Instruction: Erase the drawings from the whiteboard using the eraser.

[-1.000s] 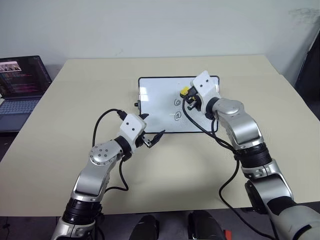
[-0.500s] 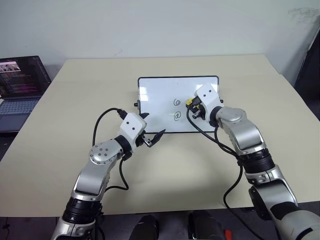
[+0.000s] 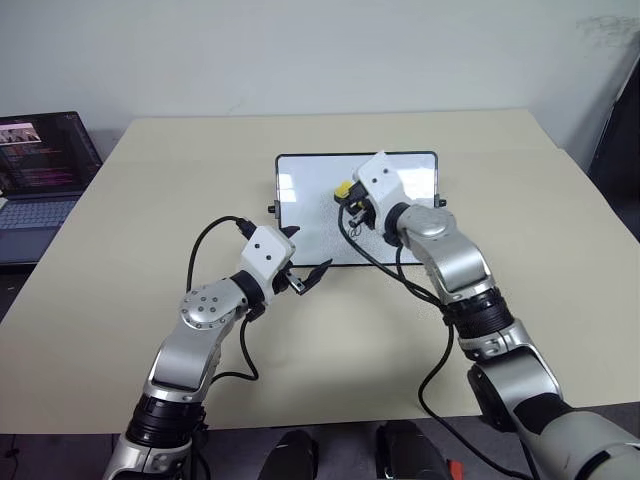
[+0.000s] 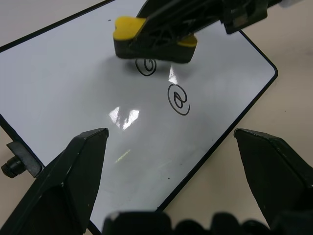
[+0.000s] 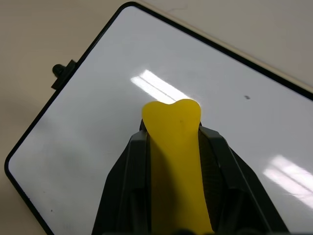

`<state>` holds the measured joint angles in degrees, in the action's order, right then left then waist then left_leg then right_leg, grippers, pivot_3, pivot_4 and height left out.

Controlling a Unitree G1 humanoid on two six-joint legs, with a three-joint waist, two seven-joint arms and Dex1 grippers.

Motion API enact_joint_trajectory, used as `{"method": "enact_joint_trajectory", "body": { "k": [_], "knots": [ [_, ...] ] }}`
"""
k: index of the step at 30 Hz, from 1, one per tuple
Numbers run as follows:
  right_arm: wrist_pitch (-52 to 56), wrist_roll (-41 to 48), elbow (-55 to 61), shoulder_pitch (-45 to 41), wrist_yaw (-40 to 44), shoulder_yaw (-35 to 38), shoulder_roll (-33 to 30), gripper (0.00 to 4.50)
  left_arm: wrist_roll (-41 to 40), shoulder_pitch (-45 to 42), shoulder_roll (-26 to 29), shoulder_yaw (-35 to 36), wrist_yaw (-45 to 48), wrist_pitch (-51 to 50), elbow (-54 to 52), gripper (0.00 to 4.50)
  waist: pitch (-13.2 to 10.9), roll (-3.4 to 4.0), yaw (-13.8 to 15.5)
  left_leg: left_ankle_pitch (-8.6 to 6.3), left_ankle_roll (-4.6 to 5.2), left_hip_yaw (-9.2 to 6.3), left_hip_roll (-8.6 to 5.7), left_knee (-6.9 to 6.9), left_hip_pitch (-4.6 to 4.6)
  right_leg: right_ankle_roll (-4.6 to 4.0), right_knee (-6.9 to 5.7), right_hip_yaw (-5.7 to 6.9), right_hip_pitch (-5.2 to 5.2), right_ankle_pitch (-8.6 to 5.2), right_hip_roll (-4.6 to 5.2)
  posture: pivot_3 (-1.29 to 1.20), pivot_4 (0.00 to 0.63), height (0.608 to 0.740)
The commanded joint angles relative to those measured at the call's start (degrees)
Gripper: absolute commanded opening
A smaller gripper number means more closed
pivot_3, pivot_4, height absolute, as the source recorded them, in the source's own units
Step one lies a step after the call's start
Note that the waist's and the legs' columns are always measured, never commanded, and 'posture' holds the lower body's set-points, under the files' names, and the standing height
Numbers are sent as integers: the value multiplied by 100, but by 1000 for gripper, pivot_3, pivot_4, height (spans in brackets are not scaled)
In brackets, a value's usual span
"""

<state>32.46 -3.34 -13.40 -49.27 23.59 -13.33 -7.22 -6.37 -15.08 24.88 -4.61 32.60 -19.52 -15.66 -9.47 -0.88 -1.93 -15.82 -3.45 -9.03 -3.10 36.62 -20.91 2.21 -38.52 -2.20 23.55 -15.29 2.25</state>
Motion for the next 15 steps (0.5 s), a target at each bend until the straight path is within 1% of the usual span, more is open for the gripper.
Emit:
{"method": "enact_joint_trajectory", "body": {
  "k": [1,8,15],
  "knots": [
    [-500,-127,-375,-239,-4,-147,91,997,-8,-13,27,56,-56,26,-328,4500,0,0,-2,0,0,1,0,0,1,0,-1,0,0,0,0,0,150,740],
    [-1352,-503,-1574,-534,-36,-397,37,997,-10,26,23,76,-155,-75,-452,4500,0,0,-15,0,1,4,0,1,7,-1,-9,-3,0,0,-2,0,150,740],
    [-1670,-593,-2000,-597,-14,-277,-159,997,-22,68,9,83,-222,-154,-530,4500,0,0,-9,0,1,2,-2,13,13,-1,-25,0,-8,1,-7,0,150,740]
  ]
}}
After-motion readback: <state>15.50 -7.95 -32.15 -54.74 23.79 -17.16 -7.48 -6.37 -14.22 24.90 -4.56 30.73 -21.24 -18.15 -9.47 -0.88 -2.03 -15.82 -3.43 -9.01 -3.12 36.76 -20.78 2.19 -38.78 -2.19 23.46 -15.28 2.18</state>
